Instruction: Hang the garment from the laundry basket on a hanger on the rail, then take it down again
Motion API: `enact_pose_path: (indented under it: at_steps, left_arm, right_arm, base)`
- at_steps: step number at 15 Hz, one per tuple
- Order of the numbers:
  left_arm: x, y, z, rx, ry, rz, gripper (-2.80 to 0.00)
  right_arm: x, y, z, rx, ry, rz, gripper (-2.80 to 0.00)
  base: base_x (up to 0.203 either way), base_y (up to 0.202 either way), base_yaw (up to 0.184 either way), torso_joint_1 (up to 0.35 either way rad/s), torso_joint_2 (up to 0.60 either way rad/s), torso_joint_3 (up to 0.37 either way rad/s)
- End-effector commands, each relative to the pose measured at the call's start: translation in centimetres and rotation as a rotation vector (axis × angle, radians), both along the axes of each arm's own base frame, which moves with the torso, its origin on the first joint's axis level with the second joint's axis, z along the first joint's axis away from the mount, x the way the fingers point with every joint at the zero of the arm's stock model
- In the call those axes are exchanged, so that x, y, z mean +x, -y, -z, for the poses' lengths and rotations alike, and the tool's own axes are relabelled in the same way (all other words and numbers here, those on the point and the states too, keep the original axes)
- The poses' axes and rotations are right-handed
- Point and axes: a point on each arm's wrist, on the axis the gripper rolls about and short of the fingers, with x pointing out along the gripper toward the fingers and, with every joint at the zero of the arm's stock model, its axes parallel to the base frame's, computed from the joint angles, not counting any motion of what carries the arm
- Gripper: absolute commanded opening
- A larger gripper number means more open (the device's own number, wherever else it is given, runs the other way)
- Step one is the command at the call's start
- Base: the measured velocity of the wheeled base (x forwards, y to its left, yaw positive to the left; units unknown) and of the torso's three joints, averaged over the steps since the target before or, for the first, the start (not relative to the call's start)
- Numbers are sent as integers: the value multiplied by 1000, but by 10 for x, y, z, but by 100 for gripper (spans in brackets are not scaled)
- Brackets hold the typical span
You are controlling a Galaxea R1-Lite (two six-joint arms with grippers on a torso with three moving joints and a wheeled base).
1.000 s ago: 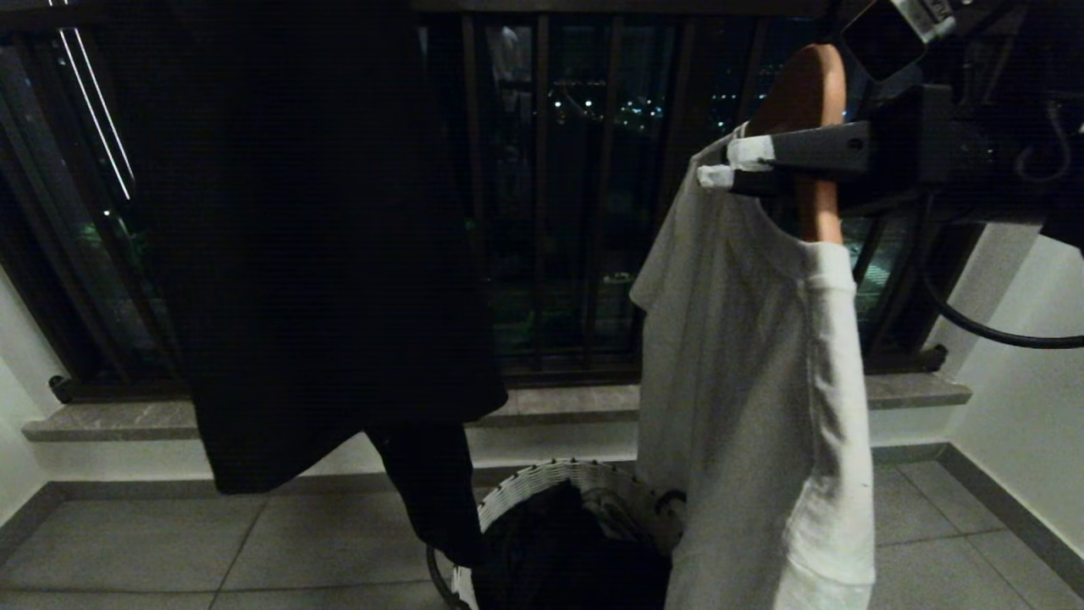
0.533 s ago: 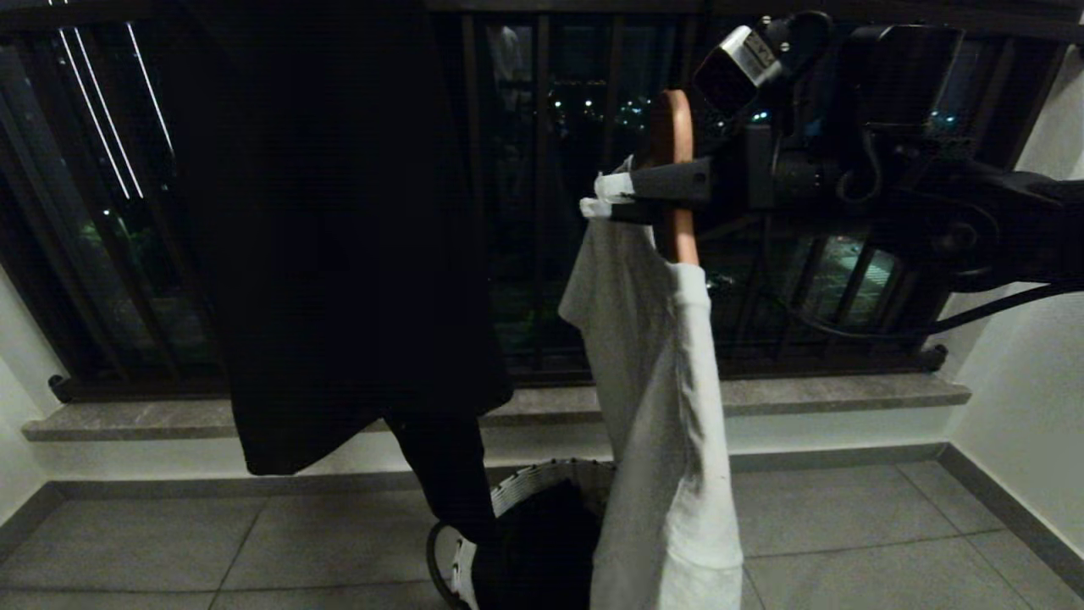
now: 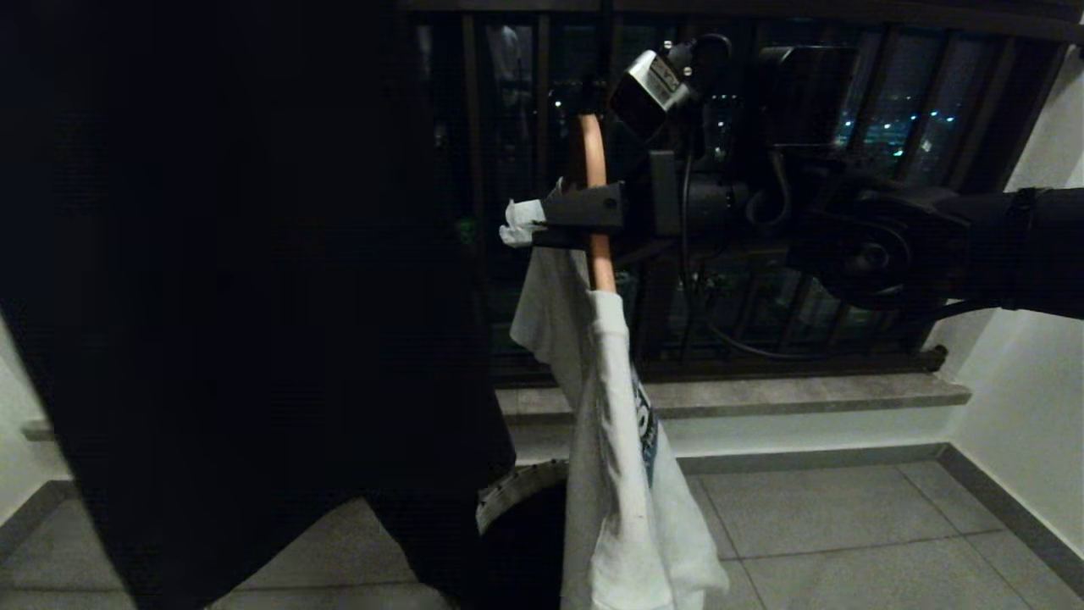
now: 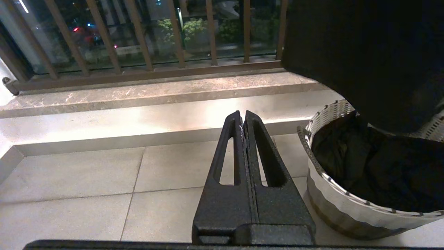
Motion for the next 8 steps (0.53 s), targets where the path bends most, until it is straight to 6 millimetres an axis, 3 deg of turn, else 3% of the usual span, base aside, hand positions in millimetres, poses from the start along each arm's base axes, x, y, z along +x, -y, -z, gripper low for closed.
enact_pose_path:
  at_steps: [1,8]
  left_arm:
    - [0,0,1,0,-2,0,-280]
    - [0,0,1,0,-2,0,-280]
  right_arm:
    - [-5,-12,-7,8,8,-27,-280]
    - [-14,-31,-18,17,20,-70,-280]
  base:
    - [0,0,0,0,0,0]
    - [0,0,0,0,0,0]
